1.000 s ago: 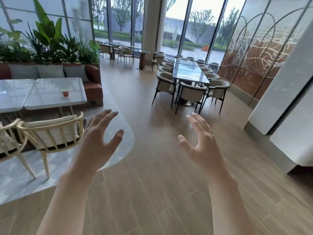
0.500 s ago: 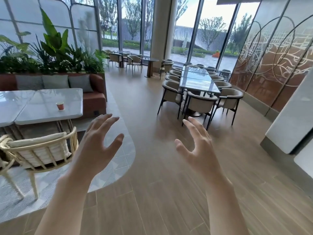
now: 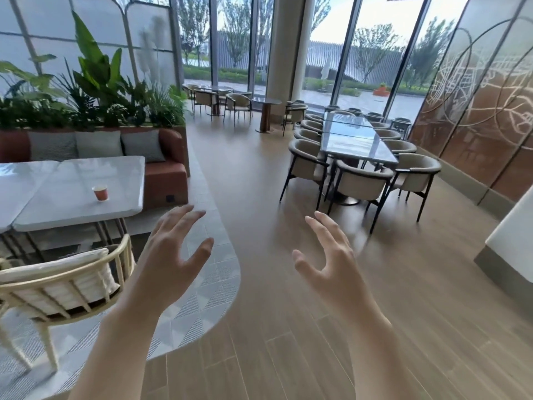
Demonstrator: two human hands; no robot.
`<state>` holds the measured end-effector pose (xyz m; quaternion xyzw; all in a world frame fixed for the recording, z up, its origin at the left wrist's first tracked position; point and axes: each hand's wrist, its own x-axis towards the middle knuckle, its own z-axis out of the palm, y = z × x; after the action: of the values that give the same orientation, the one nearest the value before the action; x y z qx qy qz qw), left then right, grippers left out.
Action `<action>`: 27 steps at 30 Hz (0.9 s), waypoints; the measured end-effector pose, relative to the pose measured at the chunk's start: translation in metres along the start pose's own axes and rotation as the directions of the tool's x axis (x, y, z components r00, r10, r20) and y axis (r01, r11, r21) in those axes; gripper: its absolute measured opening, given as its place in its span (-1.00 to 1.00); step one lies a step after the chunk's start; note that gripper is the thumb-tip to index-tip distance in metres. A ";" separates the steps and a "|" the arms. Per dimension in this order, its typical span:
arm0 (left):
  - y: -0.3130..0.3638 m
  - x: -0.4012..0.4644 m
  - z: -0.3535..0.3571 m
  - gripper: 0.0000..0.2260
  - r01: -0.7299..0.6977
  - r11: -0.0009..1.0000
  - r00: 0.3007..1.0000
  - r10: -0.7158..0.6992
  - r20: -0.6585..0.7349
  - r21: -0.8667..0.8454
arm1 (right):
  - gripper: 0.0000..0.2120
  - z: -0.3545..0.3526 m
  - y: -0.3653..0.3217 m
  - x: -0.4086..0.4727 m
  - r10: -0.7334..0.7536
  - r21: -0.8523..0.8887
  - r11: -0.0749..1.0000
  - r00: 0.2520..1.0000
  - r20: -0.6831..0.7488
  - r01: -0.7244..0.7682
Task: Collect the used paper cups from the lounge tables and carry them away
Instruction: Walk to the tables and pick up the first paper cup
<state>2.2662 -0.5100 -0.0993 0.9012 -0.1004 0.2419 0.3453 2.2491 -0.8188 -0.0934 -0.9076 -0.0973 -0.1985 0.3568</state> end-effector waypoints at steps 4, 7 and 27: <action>-0.037 0.072 0.004 -0.51 -0.035 0.999 0.999 0.035 0.006 -0.031 | -0.28 0.034 -0.011 0.058 0.012 -0.042 0.999 1.000 0.002 -0.012; -0.065 0.126 -0.003 -0.50 -0.063 0.996 0.998 0.064 0.019 -0.066 | -0.27 0.058 -0.024 0.109 0.018 -0.042 0.999 1.000 -0.024 -0.019; -0.259 0.277 -0.027 -0.43 0.048 0.999 0.998 -0.048 -0.039 -0.001 | -0.31 0.220 -0.064 0.324 -0.039 0.005 0.999 0.996 0.079 0.039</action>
<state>2.5855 -0.3037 -0.0904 0.8985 -0.0719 0.2508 0.3531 2.5849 -0.6099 -0.0620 -0.9121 -0.1295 -0.1691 0.3502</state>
